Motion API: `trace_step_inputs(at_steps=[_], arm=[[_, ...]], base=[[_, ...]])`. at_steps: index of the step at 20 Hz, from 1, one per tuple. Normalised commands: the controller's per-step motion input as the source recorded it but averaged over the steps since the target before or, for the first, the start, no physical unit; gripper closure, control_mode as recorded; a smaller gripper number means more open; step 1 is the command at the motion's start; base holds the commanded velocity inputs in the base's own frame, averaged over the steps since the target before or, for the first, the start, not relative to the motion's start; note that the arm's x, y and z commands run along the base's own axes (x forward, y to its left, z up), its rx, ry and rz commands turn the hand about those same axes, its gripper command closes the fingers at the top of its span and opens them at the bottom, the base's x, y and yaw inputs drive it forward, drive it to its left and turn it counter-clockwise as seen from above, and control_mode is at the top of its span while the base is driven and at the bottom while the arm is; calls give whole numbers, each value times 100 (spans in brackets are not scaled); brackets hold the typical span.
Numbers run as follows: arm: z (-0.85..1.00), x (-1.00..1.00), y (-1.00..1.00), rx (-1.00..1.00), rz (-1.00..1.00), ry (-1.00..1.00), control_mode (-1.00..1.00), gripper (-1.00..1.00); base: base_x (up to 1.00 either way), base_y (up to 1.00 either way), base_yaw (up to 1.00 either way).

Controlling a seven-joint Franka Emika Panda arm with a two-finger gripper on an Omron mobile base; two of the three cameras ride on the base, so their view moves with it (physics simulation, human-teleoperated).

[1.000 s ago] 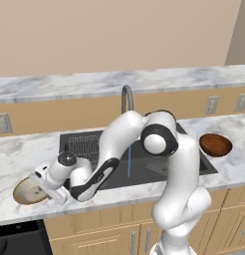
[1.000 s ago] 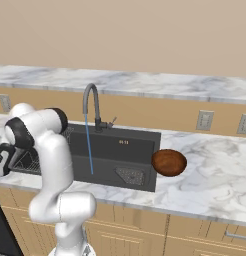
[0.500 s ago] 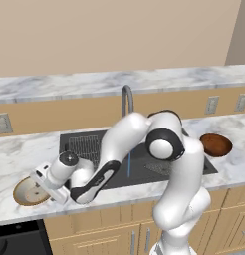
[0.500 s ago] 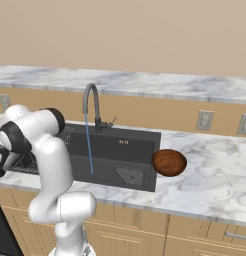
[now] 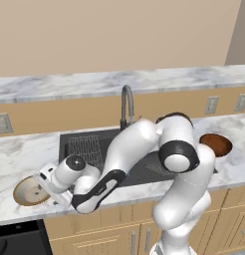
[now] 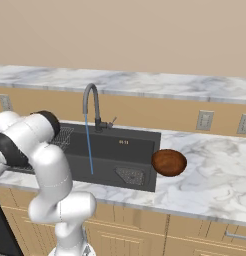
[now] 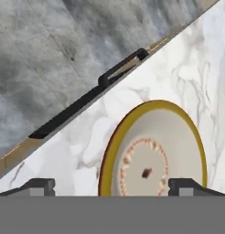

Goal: Rinse each bowl for a few seconds and place them down in the sink or on the counter.

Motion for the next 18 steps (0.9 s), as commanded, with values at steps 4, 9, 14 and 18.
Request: trace_step_inputs(at_steps=[4,9,14,18], arm=[[54,-8,-6,1,0,0,-100,-100],[60,-10,-9,2,0,0,-100,-100],[62,-9,-11,2,0,0,-100,-100],[62,-7,-13,1,0,-1,-100,-100]], base=[[0,0,0],[0,0,0],[0,0,0],[0,0,0]])
